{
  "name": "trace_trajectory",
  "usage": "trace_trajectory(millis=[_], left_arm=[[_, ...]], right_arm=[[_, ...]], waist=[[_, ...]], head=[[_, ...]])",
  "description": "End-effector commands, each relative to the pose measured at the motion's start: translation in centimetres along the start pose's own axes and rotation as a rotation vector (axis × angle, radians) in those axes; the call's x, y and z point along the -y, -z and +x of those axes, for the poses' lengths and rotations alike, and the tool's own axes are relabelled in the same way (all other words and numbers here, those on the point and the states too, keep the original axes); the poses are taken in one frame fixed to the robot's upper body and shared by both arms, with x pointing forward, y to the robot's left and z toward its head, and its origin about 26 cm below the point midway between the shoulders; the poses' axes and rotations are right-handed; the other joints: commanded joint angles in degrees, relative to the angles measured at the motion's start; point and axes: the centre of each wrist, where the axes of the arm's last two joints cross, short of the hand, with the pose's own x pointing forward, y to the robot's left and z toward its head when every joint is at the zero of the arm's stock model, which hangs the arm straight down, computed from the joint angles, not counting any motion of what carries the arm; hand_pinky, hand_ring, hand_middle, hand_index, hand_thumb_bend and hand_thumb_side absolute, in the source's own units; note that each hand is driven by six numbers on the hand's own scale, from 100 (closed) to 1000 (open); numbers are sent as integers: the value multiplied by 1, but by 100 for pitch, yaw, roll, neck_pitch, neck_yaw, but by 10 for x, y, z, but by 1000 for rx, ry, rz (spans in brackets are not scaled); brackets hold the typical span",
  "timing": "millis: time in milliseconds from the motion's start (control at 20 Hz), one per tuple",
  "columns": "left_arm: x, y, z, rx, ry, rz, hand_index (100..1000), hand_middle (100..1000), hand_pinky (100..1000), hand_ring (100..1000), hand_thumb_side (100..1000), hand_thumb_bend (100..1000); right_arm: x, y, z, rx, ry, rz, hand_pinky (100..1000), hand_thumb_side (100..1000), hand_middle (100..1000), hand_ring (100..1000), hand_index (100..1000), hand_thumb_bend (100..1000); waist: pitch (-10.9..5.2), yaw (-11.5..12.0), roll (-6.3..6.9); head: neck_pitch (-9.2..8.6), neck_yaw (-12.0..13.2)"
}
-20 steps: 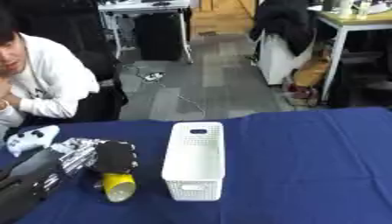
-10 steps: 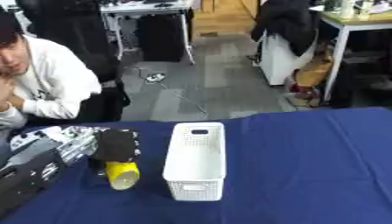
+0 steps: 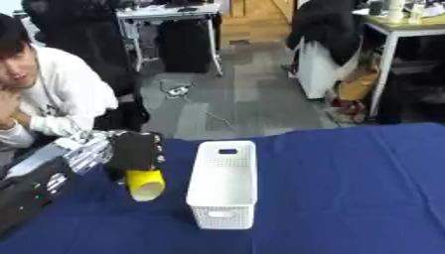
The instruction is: Pick up objects on the table and place them in the box.
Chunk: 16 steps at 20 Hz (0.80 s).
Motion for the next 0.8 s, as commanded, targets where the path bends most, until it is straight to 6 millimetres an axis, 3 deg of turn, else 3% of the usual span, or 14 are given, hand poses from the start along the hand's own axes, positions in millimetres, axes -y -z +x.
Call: trace_trajectory(millis=[50, 400, 650, 800], left_arm=[[-5, -21, -26, 148, -136, 265, 255, 100, 371, 160, 680, 409], [-19, -22, -45, 66, -114, 354, 251, 100, 388, 164, 607, 461], [-31, -18, -60, 25, -92, 415, 249, 100, 395, 165, 587, 480], [-38, -9, -64, 31, -78, 439, 251, 100, 392, 164, 589, 475]], right_arm=[[3, 6, 4, 23, -8, 16, 100, 796, 215, 218, 359, 138], [3, 6, 4, 23, -9, 14, 100, 795, 215, 218, 359, 139], [3, 5, 4, 23, -9, 13, 100, 794, 215, 218, 359, 138], [3, 6, 4, 25, -7, 13, 100, 793, 215, 218, 359, 139]], waist=[[-106, 14, -12], [-125, 23, -17], [-121, 25, -28], [-125, 10, -28]], head=[[-3, 11], [-47, -42], [-322, -341], [-332, -352]])
